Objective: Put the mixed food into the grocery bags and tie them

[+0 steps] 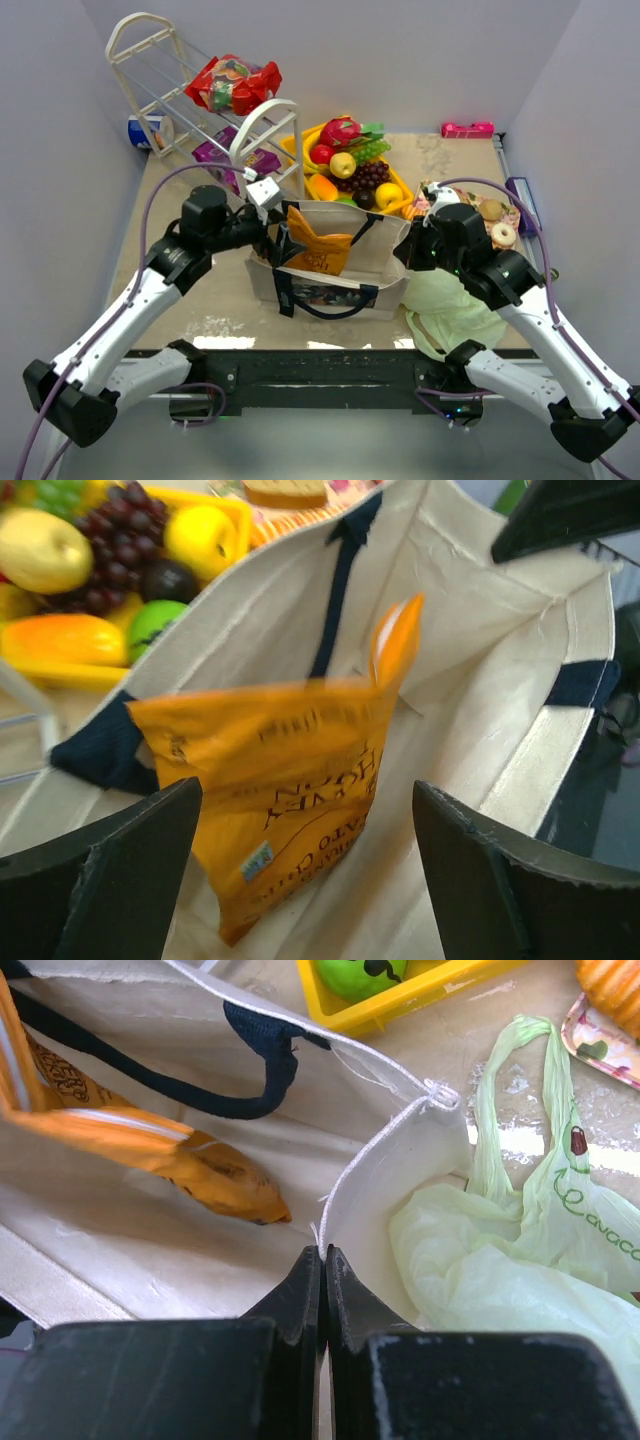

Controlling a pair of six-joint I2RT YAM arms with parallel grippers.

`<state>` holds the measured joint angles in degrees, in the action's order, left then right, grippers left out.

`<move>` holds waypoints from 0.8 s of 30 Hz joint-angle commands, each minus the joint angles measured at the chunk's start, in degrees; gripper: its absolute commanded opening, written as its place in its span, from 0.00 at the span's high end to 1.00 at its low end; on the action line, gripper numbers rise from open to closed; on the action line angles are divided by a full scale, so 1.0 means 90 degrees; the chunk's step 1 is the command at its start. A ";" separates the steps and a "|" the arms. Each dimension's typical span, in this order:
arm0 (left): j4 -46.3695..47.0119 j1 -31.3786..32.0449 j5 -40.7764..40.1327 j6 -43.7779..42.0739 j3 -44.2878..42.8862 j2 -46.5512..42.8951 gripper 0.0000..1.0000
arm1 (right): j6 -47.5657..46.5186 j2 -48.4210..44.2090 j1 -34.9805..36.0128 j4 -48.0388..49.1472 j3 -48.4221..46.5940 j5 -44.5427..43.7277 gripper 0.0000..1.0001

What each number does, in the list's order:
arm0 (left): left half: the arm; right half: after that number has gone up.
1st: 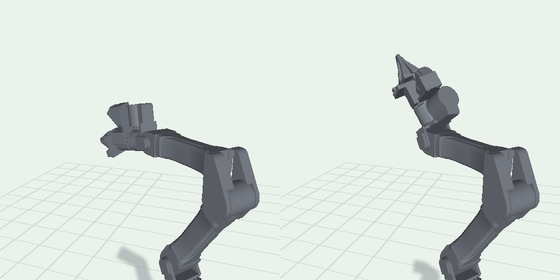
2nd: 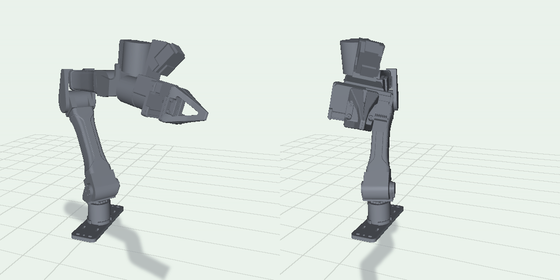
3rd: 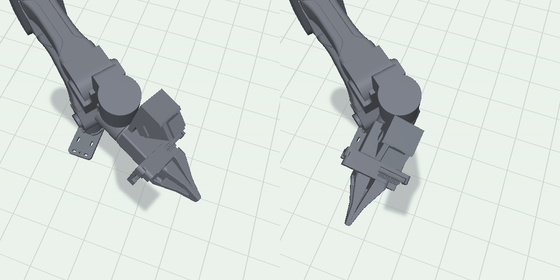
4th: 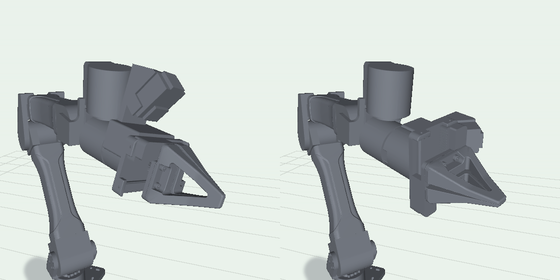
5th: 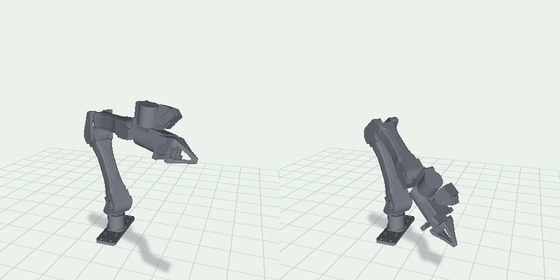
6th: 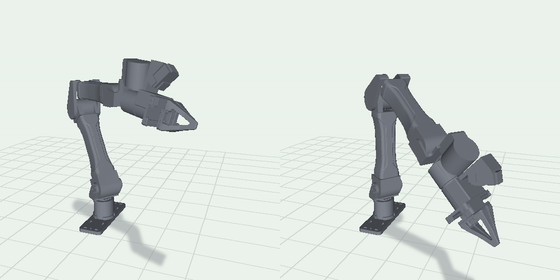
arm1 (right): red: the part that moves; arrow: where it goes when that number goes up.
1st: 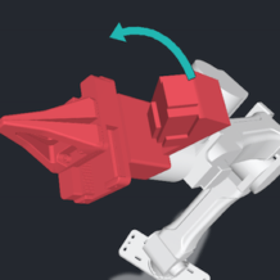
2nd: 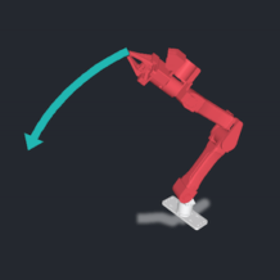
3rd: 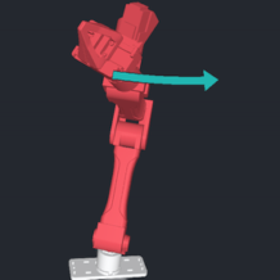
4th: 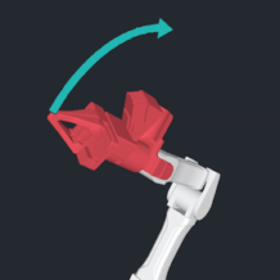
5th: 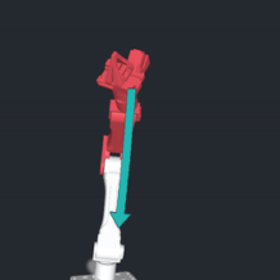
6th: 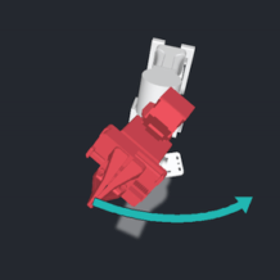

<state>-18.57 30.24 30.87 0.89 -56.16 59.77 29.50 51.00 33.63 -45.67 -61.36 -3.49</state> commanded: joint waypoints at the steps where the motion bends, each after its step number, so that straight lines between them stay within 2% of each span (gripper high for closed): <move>1: 0.0100 0.0009 -0.1329 0.0272 -0.0624 -0.0732 0.05 | -0.0045 0.0007 -0.0016 -0.0238 0.0070 -0.0042 1.00; 4: 0.0207 -0.0078 -0.2091 0.0322 -0.1004 -0.0860 0.00 | -0.0045 -0.0032 -0.0025 -0.0248 0.0070 -0.0052 1.00; 6: -0.0016 -0.0739 -0.2239 0.0428 -0.1752 -0.0539 0.00 | -0.0055 -0.0032 -0.0025 -0.0238 0.0060 -0.0033 0.99; 7: -0.0143 -0.1149 -0.2017 0.0709 -0.2058 -0.0189 0.00 | -0.0064 -0.0023 -0.0025 -0.0248 0.0051 -0.0023 0.99; 8: -0.0260 -0.1946 -0.1550 0.0867 -0.2322 -0.0050 0.00 | -0.0064 -0.0003 -0.0025 -0.0238 0.0031 -0.0003 0.99; 11: -0.0164 -0.3150 -0.1030 0.1482 -0.3113 0.0467 0.00 | -0.0055 -0.0032 -0.0025 -0.0238 0.0021 0.0045 0.97; 14: -0.0115 -0.4059 -0.0377 0.2292 -0.3934 0.1238 0.00 | -0.0064 -0.0100 -0.0025 -0.0228 0.0002 0.0036 0.96; 15: -0.0037 -0.4227 -0.0190 0.2826 -0.4158 0.1433 0.00 | -0.0064 -0.0110 -0.0025 -0.0228 -0.0018 0.0007 0.95; 18: 0.0694 -0.4571 0.0494 0.3387 -0.4296 0.1981 0.00 | -0.0103 -0.0120 -0.0025 -0.0316 -0.0096 -0.0052 0.95; 21: 0.1261 -0.4571 0.0885 0.3126 -0.4453 0.2255 0.00 | -0.0123 -0.0149 -0.0025 -0.0365 -0.0145 -0.0110 0.94; 24: 0.1185 -0.4561 0.0925 0.2706 -0.4841 0.2557 0.00 | -0.0123 -0.0159 -0.0016 -0.0365 -0.0135 -0.0130 0.93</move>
<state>-12.82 -10.85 33.12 26.09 -93.41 81.71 29.34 50.13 33.63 -46.59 -61.36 -3.60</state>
